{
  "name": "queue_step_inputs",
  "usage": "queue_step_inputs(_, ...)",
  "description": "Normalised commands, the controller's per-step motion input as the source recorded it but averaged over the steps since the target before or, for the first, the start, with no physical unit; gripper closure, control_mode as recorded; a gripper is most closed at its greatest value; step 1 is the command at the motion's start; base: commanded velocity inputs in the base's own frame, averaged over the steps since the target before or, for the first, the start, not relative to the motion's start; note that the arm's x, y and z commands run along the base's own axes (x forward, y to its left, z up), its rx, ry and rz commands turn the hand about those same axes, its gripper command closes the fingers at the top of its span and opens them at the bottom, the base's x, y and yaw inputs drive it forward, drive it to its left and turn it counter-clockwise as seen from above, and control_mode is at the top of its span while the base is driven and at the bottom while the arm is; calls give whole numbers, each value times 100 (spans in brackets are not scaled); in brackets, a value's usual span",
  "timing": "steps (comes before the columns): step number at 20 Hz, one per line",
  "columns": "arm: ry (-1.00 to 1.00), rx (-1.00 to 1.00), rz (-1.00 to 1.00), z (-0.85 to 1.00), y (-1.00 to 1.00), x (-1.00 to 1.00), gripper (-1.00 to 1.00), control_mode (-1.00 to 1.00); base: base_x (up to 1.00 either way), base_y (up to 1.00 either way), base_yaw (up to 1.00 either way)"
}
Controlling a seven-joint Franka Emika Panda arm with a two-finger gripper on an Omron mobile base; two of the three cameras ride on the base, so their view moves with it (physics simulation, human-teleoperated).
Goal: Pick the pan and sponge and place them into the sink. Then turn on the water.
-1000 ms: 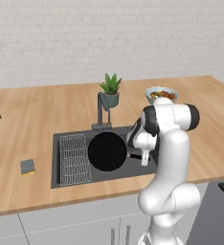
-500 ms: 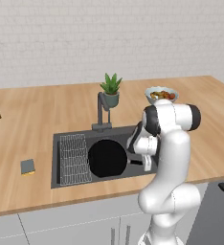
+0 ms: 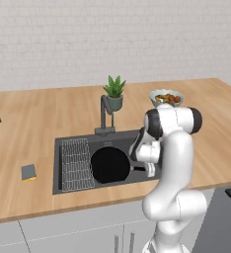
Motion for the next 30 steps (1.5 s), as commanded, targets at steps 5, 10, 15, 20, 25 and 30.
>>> queue_step_inputs(5,-3,0,0,-28,3,46,100,-100,0,0,0)
queue_step_inputs(10,-2,0,0,-25,9,46,100,-100,0,0,0)
queue_step_inputs(15,-5,0,0,-21,6,23,100,-100,0,0,0)
queue_step_inputs(20,-2,0,-1,-1,4,0,100,-100,0,0,0)
queue_step_inputs(25,0,0,0,0,0,0,100,-100,0,0,0)
queue_step_inputs(30,0,0,0,0,0,0,-100,-100,0,0,0)
